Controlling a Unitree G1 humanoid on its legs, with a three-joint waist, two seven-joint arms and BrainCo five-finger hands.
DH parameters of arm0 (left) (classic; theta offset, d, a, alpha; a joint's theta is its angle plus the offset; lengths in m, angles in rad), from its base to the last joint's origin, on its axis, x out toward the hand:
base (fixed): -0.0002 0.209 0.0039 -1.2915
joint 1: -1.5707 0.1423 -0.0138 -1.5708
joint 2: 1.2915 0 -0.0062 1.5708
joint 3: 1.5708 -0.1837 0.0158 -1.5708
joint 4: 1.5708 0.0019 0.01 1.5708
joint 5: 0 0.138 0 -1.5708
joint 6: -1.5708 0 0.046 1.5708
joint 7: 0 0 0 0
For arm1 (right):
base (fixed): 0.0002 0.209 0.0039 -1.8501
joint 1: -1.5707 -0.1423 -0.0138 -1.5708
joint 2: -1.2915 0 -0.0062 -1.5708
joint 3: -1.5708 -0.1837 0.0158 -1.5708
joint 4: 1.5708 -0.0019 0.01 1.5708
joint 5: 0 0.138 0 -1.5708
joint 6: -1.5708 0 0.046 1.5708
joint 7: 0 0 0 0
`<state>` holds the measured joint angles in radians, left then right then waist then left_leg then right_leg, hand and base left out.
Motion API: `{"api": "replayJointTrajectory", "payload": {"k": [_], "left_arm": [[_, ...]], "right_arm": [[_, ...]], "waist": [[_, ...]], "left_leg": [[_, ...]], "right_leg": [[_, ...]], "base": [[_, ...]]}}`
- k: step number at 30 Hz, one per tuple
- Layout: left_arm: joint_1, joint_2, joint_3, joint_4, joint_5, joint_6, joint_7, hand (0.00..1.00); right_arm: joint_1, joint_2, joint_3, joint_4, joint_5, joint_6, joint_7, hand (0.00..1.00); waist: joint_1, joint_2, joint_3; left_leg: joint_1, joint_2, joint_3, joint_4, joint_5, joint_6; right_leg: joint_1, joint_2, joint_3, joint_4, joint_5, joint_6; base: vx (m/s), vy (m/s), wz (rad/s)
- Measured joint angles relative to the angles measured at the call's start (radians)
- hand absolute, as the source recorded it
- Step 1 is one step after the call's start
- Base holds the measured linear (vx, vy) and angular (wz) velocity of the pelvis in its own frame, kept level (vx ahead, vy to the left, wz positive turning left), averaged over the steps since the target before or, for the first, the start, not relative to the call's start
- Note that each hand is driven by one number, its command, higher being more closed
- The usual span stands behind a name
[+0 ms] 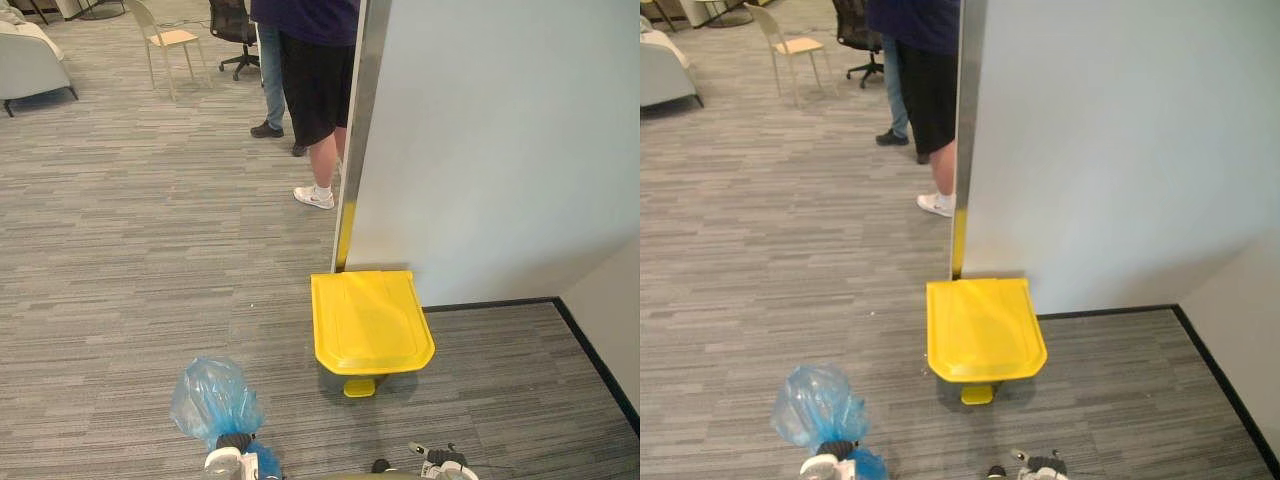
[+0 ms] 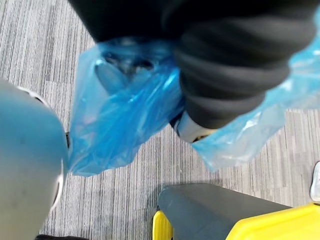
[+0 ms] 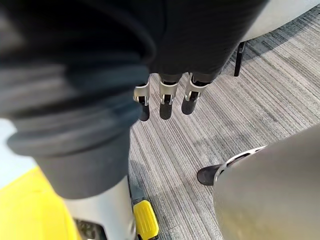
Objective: Gather rubbish on tea table into small bin, then transfer packed bag to large trash can.
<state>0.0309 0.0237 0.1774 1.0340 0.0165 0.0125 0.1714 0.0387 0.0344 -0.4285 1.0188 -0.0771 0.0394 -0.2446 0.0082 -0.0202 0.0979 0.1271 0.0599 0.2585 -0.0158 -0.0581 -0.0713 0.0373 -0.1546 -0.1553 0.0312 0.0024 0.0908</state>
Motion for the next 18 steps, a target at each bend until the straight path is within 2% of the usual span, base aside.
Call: {"api": "replayJointTrajectory", "payload": {"k": [2,5,8,9,10,11,12,13,14,15,16,17,18], "left_arm": [[-0.001,0.000,0.002,-0.002,0.000,-0.002,0.000,1.00],[-0.003,0.006,0.008,-0.005,0.000,-0.003,0.000,1.00],[-0.010,0.011,0.033,-0.003,0.001,-0.004,0.000,1.00],[-0.014,0.011,0.033,-0.002,0.001,-0.004,0.000,1.00],[-0.027,0.006,0.033,-0.002,0.001,-0.004,0.001,1.00],[-0.032,0.002,0.031,0.004,0.002,-0.002,0.001,1.00],[-0.048,0.001,0.031,0.020,0.005,0.000,0.000,1.00],[-0.061,0.004,0.031,0.029,0.009,0.002,0.001,1.00],[-0.066,0.009,0.029,0.029,0.012,0.001,0.001,1.00],[-0.072,0.010,0.029,0.030,0.012,0.001,0.001,1.00],[-0.094,0.004,0.029,0.041,0.013,0.002,0.001,1.00],[-0.107,-0.009,0.029,0.040,0.013,-0.003,0.000,1.00],[-0.115,-0.018,0.029,0.041,0.013,-0.003,0.000,1.00]], "right_arm": [[0.000,0.002,0.001,0.000,-0.001,0.000,0.000,0.00],[-0.001,0.007,0.011,-0.007,-0.001,-0.001,0.000,0.00],[0.004,0.015,0.031,-0.019,-0.001,-0.001,-0.001,0.00],[0.002,0.015,0.031,-0.019,-0.001,-0.001,0.000,0.00],[-0.007,0.015,0.030,-0.027,0.002,-0.004,0.001,0.00],[-0.027,0.000,0.033,-0.026,-0.001,-0.009,0.001,0.00],[-0.042,-0.011,0.037,-0.023,-0.001,-0.008,0.001,0.00],[-0.060,-0.008,0.046,-0.025,-0.001,-0.010,-0.002,0.00],[-0.062,-0.002,0.051,-0.026,0.000,-0.013,-0.004,0.00],[-0.063,0.002,0.051,-0.027,0.001,-0.013,-0.006,0.00],[-0.062,0.009,0.050,-0.036,0.000,-0.013,-0.011,0.00],[-0.059,0.013,0.047,-0.036,-0.001,-0.008,-0.011,0.00],[-0.059,0.013,0.043,-0.040,-0.004,-0.007,-0.008,0.00]], "waist": [[0.005,-0.006,0.003],[0.007,-0.025,0.016],[0.006,-0.057,0.024],[0.005,-0.053,0.023],[0.003,-0.045,0.037],[0.001,-0.017,0.057],[0.010,0.002,0.075],[0.018,-0.002,0.088],[0.023,-0.013,0.094],[0.024,-0.021,0.098],[0.025,-0.036,0.104],[0.029,-0.045,0.107],[0.032,-0.035,0.115]], "left_leg": [[0.010,0.000,0.006,0.003,-0.008,0.002],[0.015,-0.006,0.003,0.052,-0.049,0.006],[0.015,-0.037,-0.038,0.129,-0.129,0.025],[0.016,-0.041,-0.055,0.128,-0.135,0.031],[0.032,-0.030,-0.070,0.131,-0.141,0.039],[0.040,0.002,-0.078,0.155,-0.155,0.042],[0.042,0.048,-0.079,0.203,-0.186,0.039],[0.043,0.074,-0.075,0.241,-0.216,0.037],[0.046,0.081,-0.064,0.259,-0.234,0.025],[0.049,0.082,-0.059,0.274,-0.247,0.023],[0.050,0.083,-0.064,0.332,-0.286,0.009],[0.051,0.072,-0.076,0.376,-0.323,-0.018],[0.052,0.078,-0.080,0.390,-0.335,-0.023]], "right_leg": [[-0.001,-0.001,0.003,0.014,-0.007,-0.005],[-0.006,-0.025,0.003,0.100,-0.069,0.003],[-0.042,-0.097,-0.018,0.279,-0.158,0.031],[-0.052,-0.108,-0.032,0.314,-0.158,0.031],[-0.127,-0.115,-0.052,0.492,-0.125,-0.003],[-0.176,-0.100,-0.053,0.553,-0.154,-0.009],[-0.232,-0.057,-0.057,0.550,-0.181,-0.024],[-0.296,-0.019,-0.052,0.488,-0.156,-0.021],[-0.312,-0.003,-0.050,0.401,-0.123,-0.013],[-0.318,0.000,-0.051,0.364,-0.114,-0.012],[-0.314,0.006,-0.054,0.339,-0.096,-0.012],[-0.274,0.011,-0.034,0.293,-0.101,0.008],[-0.274,0.014,-0.038,0.312,-0.103,0.023]], "base": [[0.00,0.014,-0.09],[-0.02,0.017,0.00],[-0.03,0.046,0.20],[0.05,0.041,0.24],[0.04,0.041,0.18],[0.06,0.040,0.09],[0.12,0.022,-0.06],[0.16,-0.013,-0.20],[0.12,-0.017,-0.17],[0.17,-0.100,0.03],[0.34,-0.219,0.17],[0.34,-0.219,0.13],[0.34,-0.180,0.04]]}}
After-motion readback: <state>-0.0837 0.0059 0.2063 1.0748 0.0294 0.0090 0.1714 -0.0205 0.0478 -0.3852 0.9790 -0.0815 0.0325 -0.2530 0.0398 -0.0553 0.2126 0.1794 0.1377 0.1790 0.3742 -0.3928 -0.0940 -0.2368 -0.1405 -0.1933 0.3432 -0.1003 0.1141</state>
